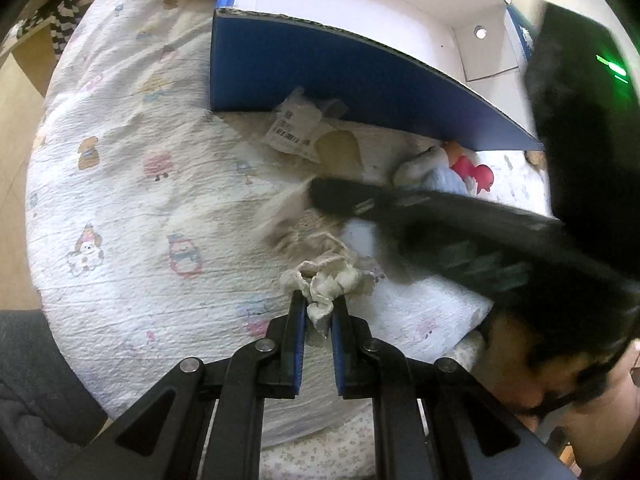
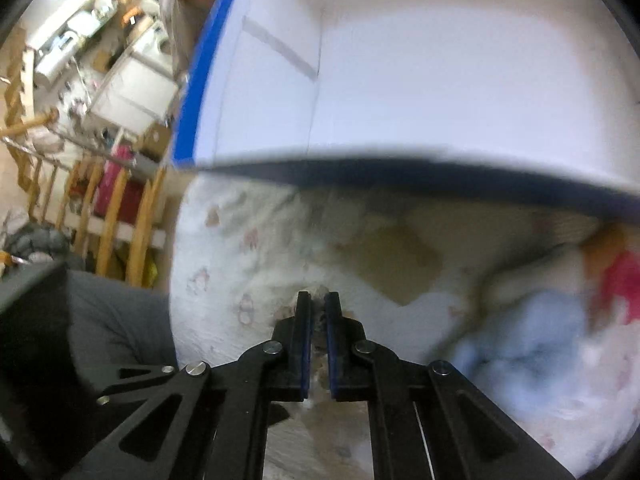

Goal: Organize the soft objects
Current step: 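Grasp the beige scrunchie with the right gripper while the left gripper lifts the cream scrunchie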

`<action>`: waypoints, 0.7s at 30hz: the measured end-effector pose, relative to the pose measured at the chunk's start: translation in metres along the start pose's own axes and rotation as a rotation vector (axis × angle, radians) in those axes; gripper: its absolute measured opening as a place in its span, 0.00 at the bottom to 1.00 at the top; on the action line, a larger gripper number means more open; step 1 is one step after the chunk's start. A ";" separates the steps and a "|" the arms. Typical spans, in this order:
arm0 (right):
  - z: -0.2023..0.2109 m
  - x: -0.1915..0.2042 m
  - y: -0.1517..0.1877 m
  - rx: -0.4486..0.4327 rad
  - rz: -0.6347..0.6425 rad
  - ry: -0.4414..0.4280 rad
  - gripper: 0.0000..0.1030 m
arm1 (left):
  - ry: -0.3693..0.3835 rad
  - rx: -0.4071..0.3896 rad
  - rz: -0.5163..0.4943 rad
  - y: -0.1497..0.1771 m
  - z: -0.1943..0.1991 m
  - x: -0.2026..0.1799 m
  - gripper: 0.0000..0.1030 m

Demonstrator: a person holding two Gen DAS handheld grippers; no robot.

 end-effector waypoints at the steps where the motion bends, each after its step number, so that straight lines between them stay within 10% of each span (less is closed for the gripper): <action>1: 0.012 -0.003 -0.006 -0.039 0.001 0.003 0.08 | 0.001 -0.001 -0.003 0.000 0.001 0.000 0.10; 15: 0.104 -0.054 -0.035 -0.246 0.002 0.047 0.08 | -0.089 -0.079 -0.064 -0.005 0.008 -0.003 0.09; 21: 0.134 -0.069 -0.040 -0.282 0.019 0.073 0.08 | -0.244 -0.178 -0.103 -0.018 0.032 0.002 0.09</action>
Point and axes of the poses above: each gripper's, at about its wrist camera, not at the fingertips, and z roughly against the way its jaws point, x to its left, y to its underside, the point moved 8 cm from there along -z, roughly the way its jaws point, and after that the axes turned 13 degrees about -x, right-handed, at the moved point
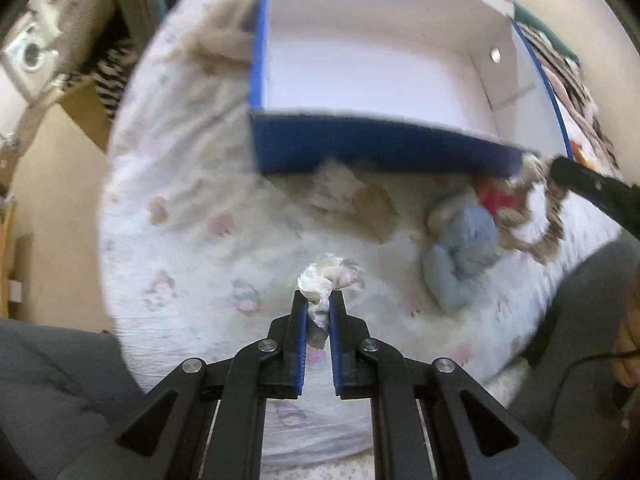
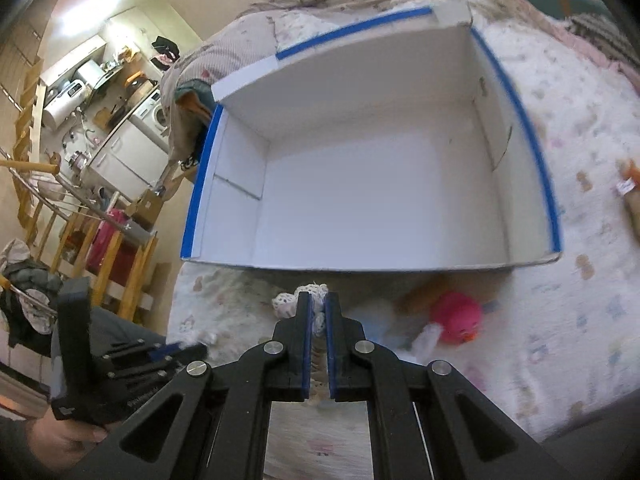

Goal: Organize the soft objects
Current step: 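Grasp the beige scrunchie with the right gripper while the left gripper lifts the cream scrunchie, then carry both held scrunchies over the inside of the box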

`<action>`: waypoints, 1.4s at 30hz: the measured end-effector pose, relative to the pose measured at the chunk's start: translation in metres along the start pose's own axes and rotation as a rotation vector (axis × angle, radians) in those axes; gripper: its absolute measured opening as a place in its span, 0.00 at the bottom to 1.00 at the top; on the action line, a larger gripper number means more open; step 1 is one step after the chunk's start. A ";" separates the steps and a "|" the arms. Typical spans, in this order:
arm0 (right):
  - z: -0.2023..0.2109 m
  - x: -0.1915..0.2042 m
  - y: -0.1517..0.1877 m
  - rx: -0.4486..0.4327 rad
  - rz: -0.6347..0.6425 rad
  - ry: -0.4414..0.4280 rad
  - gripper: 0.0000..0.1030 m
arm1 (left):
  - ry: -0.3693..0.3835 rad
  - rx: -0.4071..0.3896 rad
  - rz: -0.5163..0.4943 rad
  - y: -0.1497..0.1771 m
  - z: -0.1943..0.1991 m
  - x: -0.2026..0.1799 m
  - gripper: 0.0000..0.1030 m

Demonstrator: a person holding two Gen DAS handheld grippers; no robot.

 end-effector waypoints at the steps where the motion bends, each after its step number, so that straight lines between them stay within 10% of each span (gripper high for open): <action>1: 0.004 0.000 -0.004 -0.010 0.007 0.004 0.08 | -0.020 -0.015 0.001 -0.004 0.004 0.002 0.09; 19: 0.028 0.003 -0.076 -0.117 0.099 0.054 0.08 | -0.046 -0.294 -0.007 -0.127 0.063 -0.017 0.09; 42: -0.067 -0.048 -0.071 -0.094 0.159 0.113 0.08 | -0.125 -0.197 -0.057 -0.153 -0.046 -0.047 0.09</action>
Point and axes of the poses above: each gripper's, at about its wrist camera, not at the fingertips, and z roughly against the way its jaws point, x to its left, y to its underside, the point moved 8 cm from there along -z, roughly the way its jaws point, and after that the axes turned 13 degrees about -x, right-handed, at the moved point
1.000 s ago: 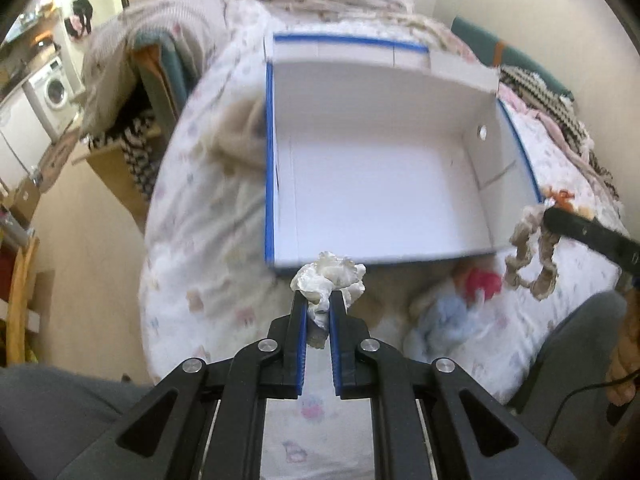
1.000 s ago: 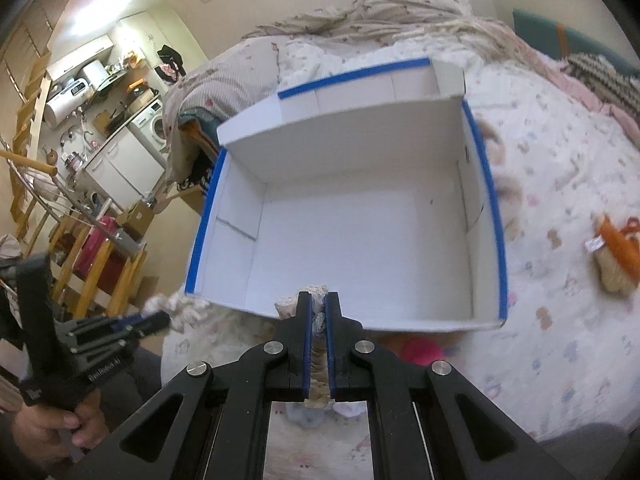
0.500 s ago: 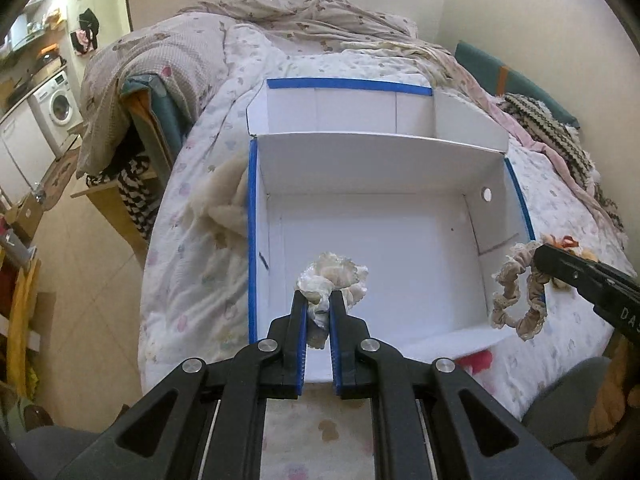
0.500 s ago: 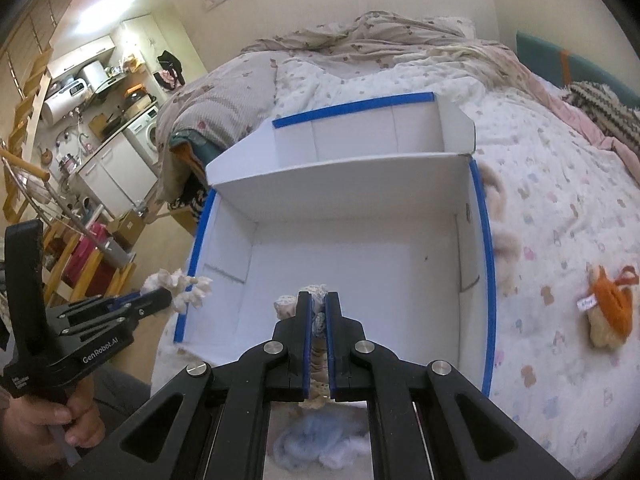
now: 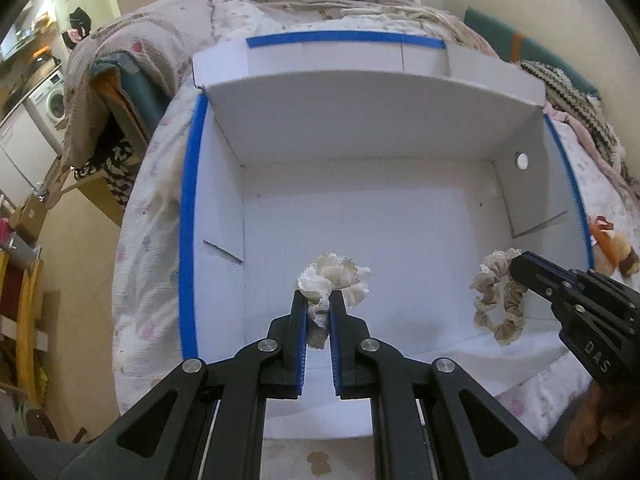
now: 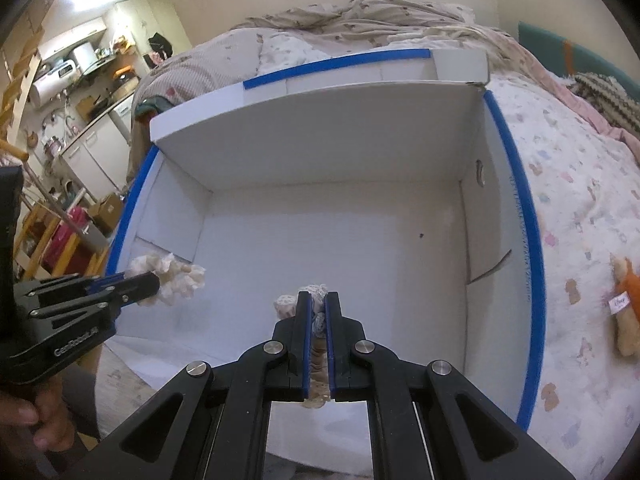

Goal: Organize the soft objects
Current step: 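Carry both held scrunchies over the inside of the box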

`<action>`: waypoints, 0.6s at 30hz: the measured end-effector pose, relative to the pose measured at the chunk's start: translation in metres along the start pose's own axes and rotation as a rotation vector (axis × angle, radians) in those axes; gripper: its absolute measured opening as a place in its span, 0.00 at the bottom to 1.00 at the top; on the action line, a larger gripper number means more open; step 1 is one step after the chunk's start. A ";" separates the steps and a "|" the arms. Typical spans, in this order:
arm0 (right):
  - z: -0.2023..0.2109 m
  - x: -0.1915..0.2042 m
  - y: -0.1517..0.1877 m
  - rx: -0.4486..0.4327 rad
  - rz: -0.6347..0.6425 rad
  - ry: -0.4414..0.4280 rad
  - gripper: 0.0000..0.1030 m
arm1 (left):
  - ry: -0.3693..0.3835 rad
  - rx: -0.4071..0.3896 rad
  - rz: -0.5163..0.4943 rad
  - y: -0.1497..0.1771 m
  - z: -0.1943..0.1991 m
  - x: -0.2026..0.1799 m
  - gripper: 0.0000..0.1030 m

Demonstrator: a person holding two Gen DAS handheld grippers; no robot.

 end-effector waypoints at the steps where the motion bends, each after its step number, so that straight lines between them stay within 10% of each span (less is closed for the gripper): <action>1: -0.001 0.000 0.001 0.004 0.010 0.003 0.08 | 0.001 0.004 0.001 0.001 -0.005 0.000 0.09; 18: -0.024 -0.010 0.018 0.080 0.019 0.049 0.08 | -0.070 0.015 -0.018 0.003 -0.042 0.004 0.09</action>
Point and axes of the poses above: each gripper's, at about its wrist camera, not at the fingertips, and z roughly against the way its jaws point, x to its left, y to its underside, the point moved 8 cm from there along -z, roughly the way its jaws point, and after that the axes turned 13 degrees about -x, right-handed, at the moved point
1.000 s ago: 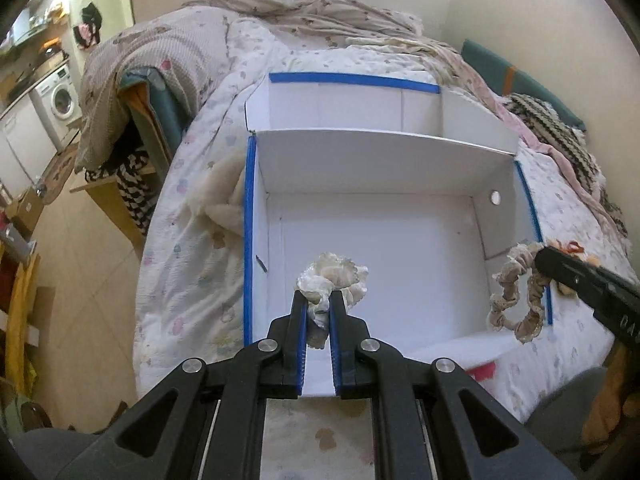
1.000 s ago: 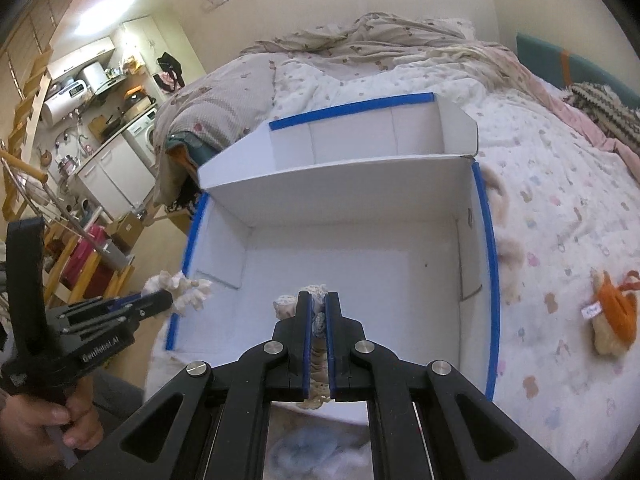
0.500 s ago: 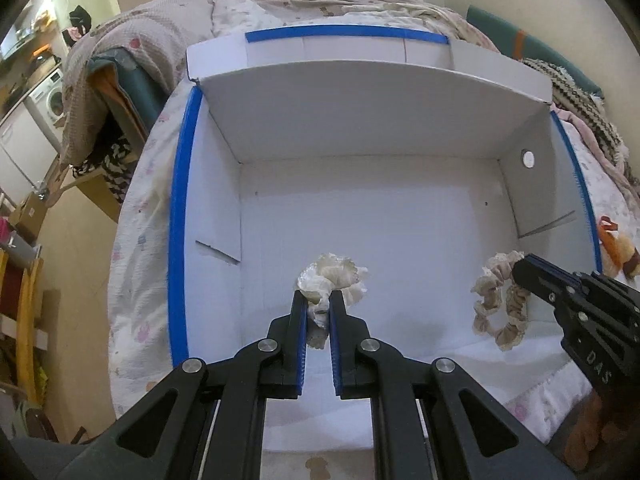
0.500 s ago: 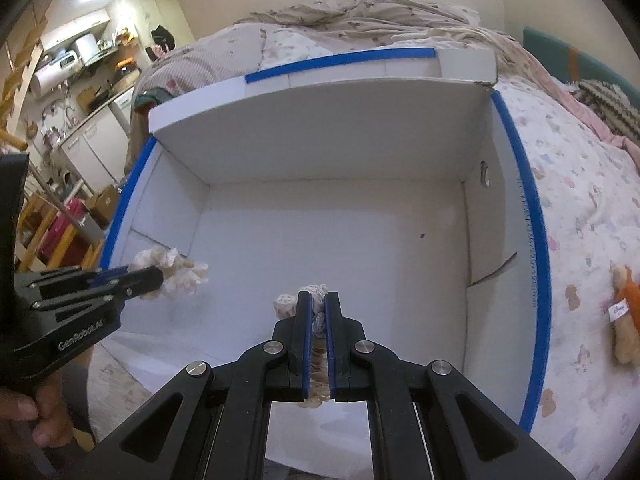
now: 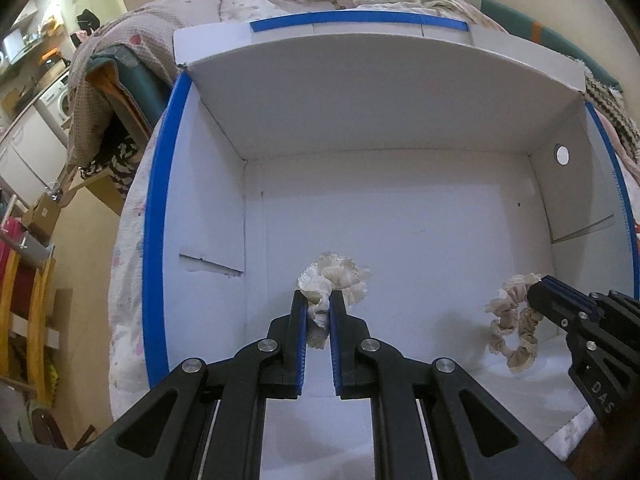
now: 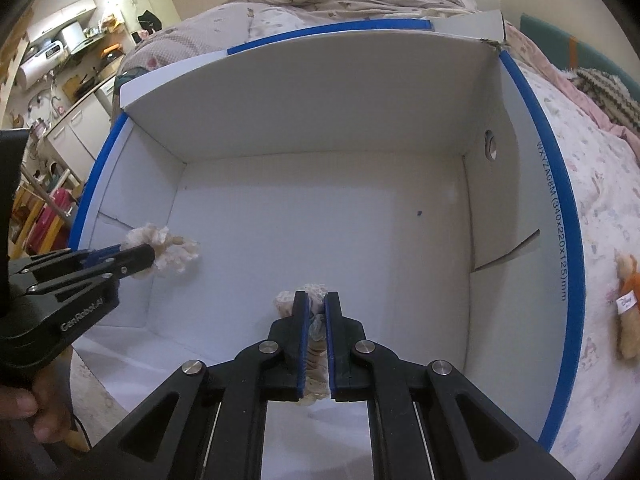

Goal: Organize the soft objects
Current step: 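Carry both held scrunchies over the inside of the box, then open both grippers to drop the scrunchies onto the box floor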

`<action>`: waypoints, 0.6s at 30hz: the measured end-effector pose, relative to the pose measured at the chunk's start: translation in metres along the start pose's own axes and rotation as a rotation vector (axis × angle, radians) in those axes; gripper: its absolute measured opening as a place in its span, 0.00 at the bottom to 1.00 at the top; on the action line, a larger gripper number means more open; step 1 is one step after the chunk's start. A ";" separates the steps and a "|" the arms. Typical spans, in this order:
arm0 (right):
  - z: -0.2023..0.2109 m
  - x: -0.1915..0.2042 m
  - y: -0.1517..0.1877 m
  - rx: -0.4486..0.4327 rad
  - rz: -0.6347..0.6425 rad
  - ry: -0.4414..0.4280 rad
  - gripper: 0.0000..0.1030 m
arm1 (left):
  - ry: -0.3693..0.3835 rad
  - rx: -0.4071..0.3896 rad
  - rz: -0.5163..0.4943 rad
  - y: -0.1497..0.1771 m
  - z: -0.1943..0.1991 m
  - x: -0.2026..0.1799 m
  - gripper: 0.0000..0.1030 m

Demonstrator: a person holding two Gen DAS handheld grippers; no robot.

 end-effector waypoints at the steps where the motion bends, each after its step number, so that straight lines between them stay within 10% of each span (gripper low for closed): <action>1: 0.000 0.000 0.000 -0.001 -0.002 -0.003 0.08 | -0.004 0.002 -0.001 0.000 -0.002 0.000 0.09; 8: 0.003 0.000 -0.002 -0.015 -0.023 -0.027 0.13 | -0.010 0.011 0.006 0.002 -0.004 -0.001 0.09; 14: 0.014 -0.003 -0.006 -0.064 -0.014 0.004 0.62 | -0.024 0.019 0.011 0.004 -0.003 0.001 0.17; 18: 0.021 -0.002 -0.010 -0.095 -0.015 -0.004 0.70 | -0.032 0.014 0.030 0.001 -0.001 0.004 0.55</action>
Point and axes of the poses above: each gripper's, at about its wrist camera, not at the fingertips, and z roughly against the way its jaws point, x to its left, y to its underside, the point moved 8 cm from there along -z, roughly the way its jaws point, and after that the axes turned 13 degrees about -x, right-handed, at the moved point
